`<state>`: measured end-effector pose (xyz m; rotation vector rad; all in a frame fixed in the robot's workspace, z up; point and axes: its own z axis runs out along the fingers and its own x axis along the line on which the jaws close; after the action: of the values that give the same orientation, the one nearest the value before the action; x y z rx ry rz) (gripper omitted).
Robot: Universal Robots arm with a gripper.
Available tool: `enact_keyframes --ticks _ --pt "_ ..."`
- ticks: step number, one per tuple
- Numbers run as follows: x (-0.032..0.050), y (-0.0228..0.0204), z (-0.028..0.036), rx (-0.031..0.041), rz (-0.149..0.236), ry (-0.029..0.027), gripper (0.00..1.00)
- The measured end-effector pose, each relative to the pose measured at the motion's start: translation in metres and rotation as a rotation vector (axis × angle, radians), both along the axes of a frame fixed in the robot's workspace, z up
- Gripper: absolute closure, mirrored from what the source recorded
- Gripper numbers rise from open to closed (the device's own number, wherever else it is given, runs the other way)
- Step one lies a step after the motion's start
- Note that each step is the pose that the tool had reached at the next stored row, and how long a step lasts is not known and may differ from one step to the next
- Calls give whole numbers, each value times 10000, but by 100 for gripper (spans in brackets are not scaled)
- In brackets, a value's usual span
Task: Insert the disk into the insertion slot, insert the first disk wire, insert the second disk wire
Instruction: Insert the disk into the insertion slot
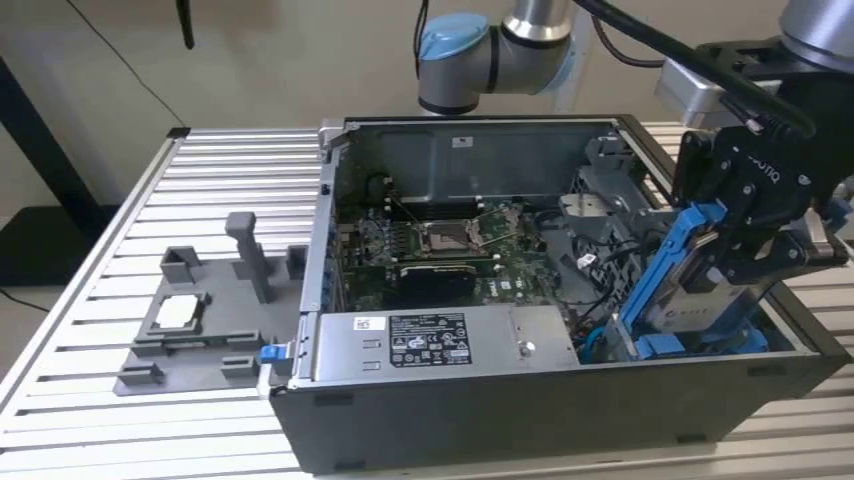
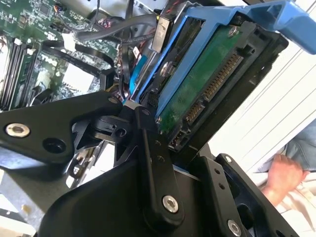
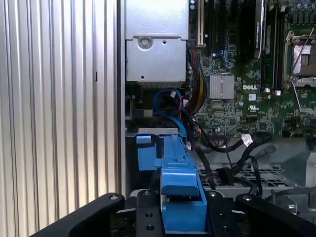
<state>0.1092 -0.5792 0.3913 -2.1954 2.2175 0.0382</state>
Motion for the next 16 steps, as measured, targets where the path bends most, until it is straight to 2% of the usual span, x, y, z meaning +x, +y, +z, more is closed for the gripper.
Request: enact_keyframes --ticks 3,13,15,16 --pt "0 0 -38 0 -4 0 67" --pt "0 0 -38 -1 -7 0 67" --pt "-1 0 -38 -3 -9 1 66" --pt "-1 0 -38 -3 -10 1 60"
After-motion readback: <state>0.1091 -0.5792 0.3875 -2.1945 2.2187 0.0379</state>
